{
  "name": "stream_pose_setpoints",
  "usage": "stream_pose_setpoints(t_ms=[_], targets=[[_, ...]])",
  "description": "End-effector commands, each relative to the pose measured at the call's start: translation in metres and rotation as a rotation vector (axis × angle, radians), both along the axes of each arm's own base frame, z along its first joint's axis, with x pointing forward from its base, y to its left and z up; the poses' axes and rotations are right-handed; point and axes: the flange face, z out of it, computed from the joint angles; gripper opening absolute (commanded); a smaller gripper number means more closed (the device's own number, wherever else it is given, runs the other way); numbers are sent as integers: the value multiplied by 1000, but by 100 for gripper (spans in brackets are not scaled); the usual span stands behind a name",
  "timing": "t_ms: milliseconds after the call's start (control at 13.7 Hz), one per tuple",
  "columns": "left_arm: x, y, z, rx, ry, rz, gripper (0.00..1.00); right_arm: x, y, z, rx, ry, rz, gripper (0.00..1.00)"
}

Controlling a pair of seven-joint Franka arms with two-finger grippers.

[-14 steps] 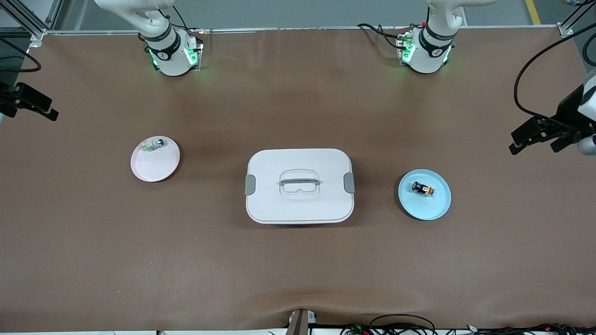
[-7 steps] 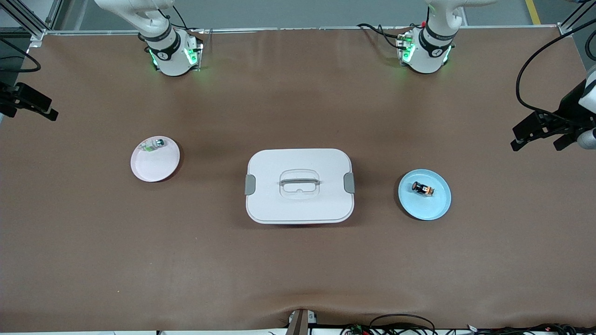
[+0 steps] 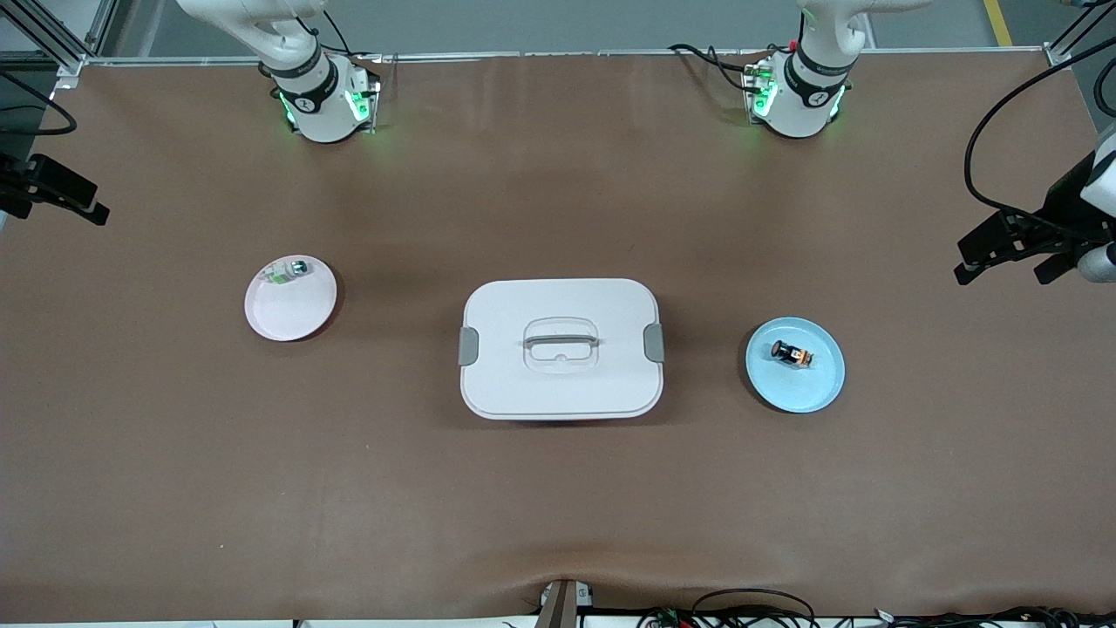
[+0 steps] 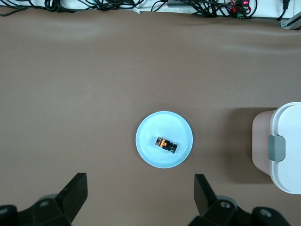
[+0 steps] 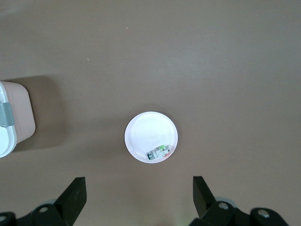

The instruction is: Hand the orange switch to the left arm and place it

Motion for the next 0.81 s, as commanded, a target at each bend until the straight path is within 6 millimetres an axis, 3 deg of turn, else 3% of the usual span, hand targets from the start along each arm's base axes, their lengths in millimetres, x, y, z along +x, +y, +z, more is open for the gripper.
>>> stream_pose_setpoints(t_ms=[0, 732], targets=[[0, -10, 8, 0, 0, -26, 100, -2, -2, 6, 8, 0, -16, 100], [-4, -15, 5, -1, 28, -29, 100, -2, -1, 7, 14, -11, -14, 100]])
